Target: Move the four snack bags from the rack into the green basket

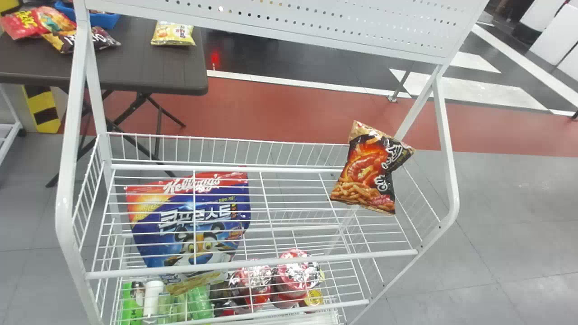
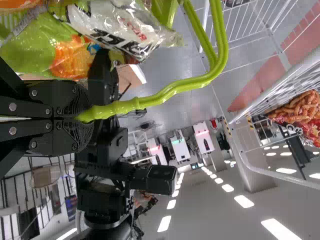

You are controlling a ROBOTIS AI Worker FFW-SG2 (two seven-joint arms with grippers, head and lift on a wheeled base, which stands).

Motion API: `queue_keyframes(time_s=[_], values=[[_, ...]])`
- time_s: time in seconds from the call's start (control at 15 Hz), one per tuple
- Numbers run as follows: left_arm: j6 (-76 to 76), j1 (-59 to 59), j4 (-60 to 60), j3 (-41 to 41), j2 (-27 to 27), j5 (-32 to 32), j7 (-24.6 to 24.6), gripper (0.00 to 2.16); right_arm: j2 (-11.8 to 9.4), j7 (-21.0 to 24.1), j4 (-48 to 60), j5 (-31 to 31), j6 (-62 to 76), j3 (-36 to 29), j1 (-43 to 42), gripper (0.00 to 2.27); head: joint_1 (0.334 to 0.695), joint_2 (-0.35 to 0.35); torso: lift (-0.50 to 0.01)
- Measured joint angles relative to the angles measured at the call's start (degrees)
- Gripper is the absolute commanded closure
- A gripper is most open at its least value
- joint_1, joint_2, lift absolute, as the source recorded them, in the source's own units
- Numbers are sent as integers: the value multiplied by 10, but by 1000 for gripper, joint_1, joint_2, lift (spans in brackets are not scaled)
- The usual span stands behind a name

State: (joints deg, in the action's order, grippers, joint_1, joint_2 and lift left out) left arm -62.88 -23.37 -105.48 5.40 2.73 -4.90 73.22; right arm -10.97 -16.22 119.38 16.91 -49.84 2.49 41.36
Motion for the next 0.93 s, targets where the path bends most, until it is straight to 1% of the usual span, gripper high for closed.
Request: queue_keyframes(time_s=[0.27,0.4,0.47,0.53,0.6,0.67,0.73,0.8,0.87,0.93], values=[[-3,-2,-4,2,1,3,-1,2054,1,-4,-42,0,30,51,-38,2138,695,-349,0],[-4,-3,-5,4,1,4,-2,2054,-1,-18,-55,-9,45,81,-47,2142,695,-293,0],[-4,-3,-5,5,0,5,-3,2054,-2,-30,-59,-12,46,90,-50,2142,695,-243,0],[-4,-2,-5,6,0,5,-3,2054,-3,-37,-62,-17,46,99,-53,2138,695,-227,0],[-3,-2,-5,6,0,6,-3,2054,-3,-37,-66,-25,47,105,-54,2081,695,-221,0],[-3,-2,-5,6,0,6,-3,2054,-3,-29,-72,-30,47,108,-57,1744,695,-224,0],[-3,-2,-5,6,0,5,-3,2054,-3,-13,-77,-34,44,109,-59,1322,695,-234,0],[-3,-2,-4,5,0,5,-3,2054,-4,5,-80,-37,41,106,-61,849,695,-274,0],[-2,-2,-4,5,0,5,-3,2054,-4,15,-80,-38,39,100,-60,262,695,-298,0],[-2,-2,-4,5,0,5,-3,2054,-4,20,-80,-38,39,93,-58,36,695,-321,0]])
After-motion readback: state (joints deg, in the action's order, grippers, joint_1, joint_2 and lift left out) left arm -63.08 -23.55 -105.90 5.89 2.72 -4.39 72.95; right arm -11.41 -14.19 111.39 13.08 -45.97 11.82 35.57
